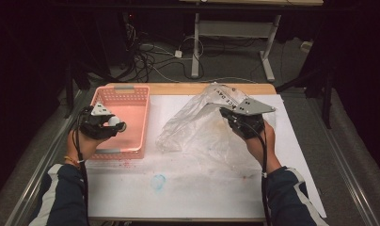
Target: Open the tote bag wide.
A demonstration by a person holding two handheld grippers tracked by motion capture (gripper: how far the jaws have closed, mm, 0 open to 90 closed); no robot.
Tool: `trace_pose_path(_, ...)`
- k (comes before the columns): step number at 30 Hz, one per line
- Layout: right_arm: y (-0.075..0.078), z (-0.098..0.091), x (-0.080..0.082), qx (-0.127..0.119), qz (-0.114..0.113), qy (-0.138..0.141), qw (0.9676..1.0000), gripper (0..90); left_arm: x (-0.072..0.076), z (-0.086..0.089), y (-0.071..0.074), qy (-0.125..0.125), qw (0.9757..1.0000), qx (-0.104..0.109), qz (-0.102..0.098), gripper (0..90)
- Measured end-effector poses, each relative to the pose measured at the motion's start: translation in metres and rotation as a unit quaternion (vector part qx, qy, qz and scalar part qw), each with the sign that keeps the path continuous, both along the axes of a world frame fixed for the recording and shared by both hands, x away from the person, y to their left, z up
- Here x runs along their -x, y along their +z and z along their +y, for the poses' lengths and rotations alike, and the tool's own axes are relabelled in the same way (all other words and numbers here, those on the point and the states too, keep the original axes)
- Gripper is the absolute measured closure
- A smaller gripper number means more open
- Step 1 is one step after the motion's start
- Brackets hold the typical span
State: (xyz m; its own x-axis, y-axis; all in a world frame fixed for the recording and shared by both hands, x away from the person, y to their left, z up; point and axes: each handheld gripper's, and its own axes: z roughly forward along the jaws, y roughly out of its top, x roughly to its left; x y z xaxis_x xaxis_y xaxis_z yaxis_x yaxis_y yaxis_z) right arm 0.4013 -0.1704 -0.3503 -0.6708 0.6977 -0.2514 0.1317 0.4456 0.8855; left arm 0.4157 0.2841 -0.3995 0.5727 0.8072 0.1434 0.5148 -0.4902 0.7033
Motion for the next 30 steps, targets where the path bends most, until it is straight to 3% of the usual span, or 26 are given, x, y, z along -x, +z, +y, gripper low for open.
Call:
trace_pose_path(17, -0.002, 0.008, -0.001, 0.002, -0.002, 0.006, 1.0, 90.0, 0.012, -0.01, 0.01, -0.022, 0.9987, 0.024, -0.04, 48.5)
trace_pose_path(28, -0.003, 0.01, -0.002, 0.001, 0.002, 0.01, 1.0, 90.0, 0.019, -0.032, 0.019, -0.046, 0.9963, 0.031, -0.066, 48.5)
trace_pose_path(30, -0.003, 0.009, -0.002, 0.001, 0.001, 0.01, 1.0, 90.0, 0.019, -0.037, 0.021, -0.052, 0.9951, 0.03, -0.078, 48.5)
